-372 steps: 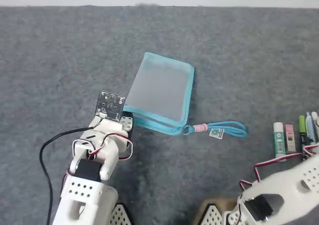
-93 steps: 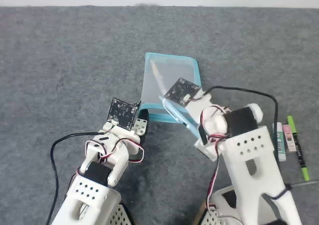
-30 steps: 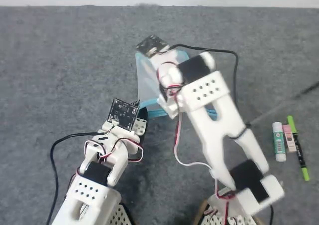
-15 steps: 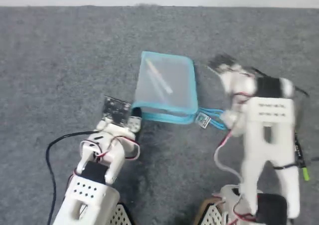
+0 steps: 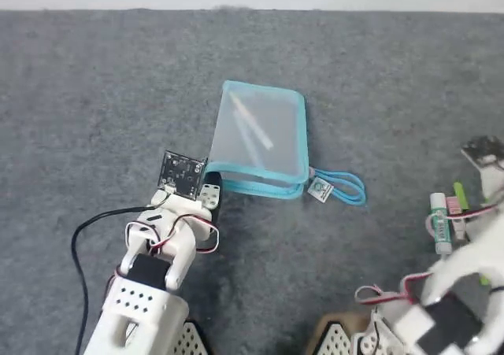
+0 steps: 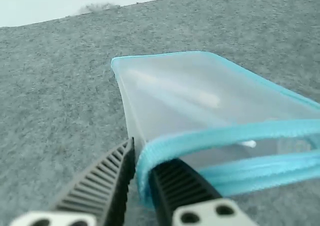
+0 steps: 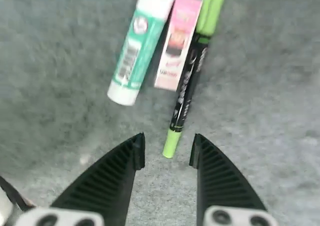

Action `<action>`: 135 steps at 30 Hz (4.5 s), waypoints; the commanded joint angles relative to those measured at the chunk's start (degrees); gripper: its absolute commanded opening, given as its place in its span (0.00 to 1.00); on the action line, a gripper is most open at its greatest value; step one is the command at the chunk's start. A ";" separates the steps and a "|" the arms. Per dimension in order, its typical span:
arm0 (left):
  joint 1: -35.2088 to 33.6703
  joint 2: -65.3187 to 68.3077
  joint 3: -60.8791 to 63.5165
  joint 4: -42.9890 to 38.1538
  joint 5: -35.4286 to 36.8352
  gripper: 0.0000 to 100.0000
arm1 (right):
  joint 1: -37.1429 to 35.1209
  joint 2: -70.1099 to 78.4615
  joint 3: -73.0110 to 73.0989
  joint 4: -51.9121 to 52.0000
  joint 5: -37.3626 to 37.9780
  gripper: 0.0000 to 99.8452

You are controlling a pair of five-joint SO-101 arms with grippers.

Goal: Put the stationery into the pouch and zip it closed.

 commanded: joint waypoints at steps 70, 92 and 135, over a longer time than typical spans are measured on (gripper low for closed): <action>0.70 -0.62 -1.63 -2.64 -0.97 0.01 | -75.91 -56.31 9.58 28.62 -32.44 0.01; 0.79 -0.62 -1.63 -2.37 -0.97 0.01 | -75.91 -13.93 -15.82 19.56 -55.38 0.01; 0.79 -0.97 -0.48 -2.64 -0.97 0.01 | -61.76 -11.74 -21.36 28.70 -50.55 0.11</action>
